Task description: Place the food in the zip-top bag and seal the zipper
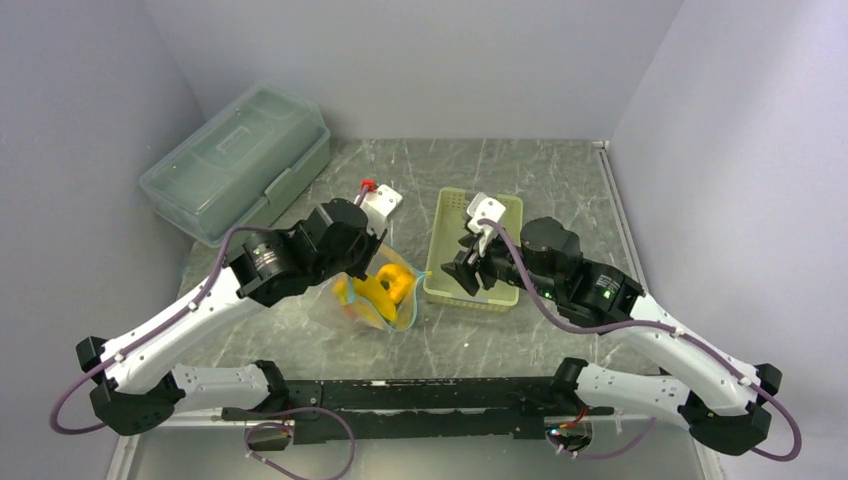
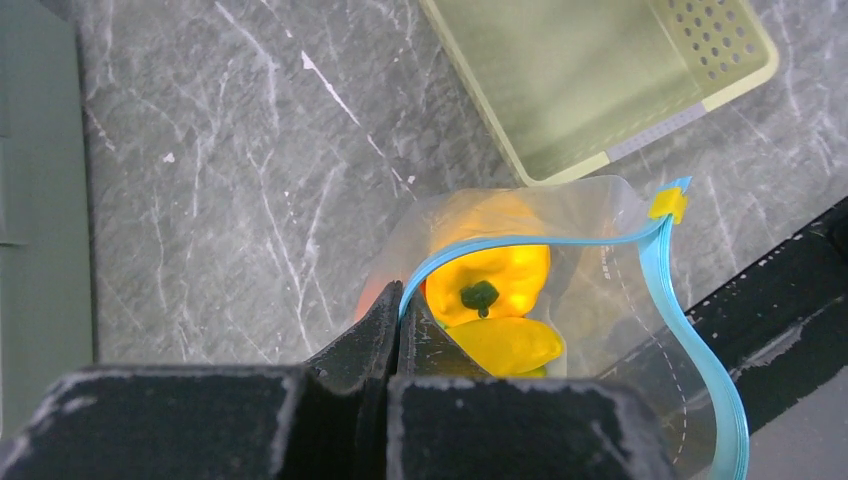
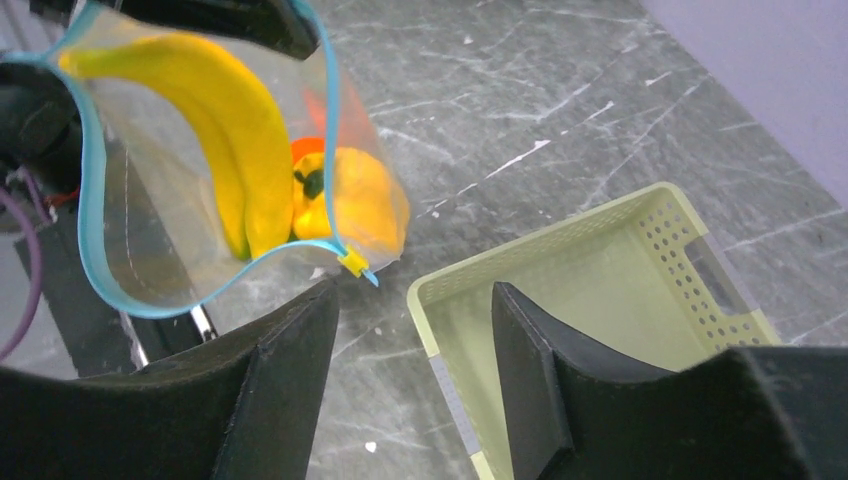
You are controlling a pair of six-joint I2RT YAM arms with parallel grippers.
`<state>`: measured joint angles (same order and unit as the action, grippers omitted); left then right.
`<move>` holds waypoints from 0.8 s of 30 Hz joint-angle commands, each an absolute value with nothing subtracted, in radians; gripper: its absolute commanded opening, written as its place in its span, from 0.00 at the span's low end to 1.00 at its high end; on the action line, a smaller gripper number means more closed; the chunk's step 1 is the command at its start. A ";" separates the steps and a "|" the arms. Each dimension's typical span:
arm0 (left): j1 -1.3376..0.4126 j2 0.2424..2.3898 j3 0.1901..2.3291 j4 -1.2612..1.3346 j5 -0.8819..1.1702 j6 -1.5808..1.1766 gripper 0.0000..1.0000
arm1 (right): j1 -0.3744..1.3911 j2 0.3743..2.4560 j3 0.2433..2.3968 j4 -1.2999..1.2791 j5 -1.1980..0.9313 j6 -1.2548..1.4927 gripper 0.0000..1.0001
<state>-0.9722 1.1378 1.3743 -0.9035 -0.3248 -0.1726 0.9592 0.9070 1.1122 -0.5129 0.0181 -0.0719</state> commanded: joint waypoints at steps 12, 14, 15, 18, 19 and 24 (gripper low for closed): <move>-0.971 1.070 1.476 -0.909 -0.127 -0.157 0.00 | 0.962 0.820 0.980 -0.469 -0.291 -0.254 0.68; -0.970 1.064 1.489 -0.914 -0.096 -0.157 0.00 | 0.962 0.831 0.972 -0.458 -0.318 -0.262 0.68; -0.968 1.061 1.495 -0.917 -0.084 -0.158 0.00 | 0.962 0.837 0.966 -0.447 -0.327 -0.262 0.69; -0.968 1.051 1.507 -0.921 -0.051 -0.162 0.00 | 0.961 0.844 0.940 -0.392 -0.368 -0.261 0.69; -0.968 1.048 1.508 -0.920 -0.041 -0.165 0.00 | 0.963 0.843 0.930 -0.369 -0.387 -0.261 0.69; -0.969 1.040 1.511 -0.923 -0.009 -0.177 0.00 | 0.962 0.802 0.851 -0.210 -0.475 -0.253 0.69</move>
<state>-0.9703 1.0626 1.4712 -0.9550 -0.0639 -0.1703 0.9592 0.8444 0.9012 -0.4049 -0.3691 -0.2436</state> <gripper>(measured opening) 0.014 0.687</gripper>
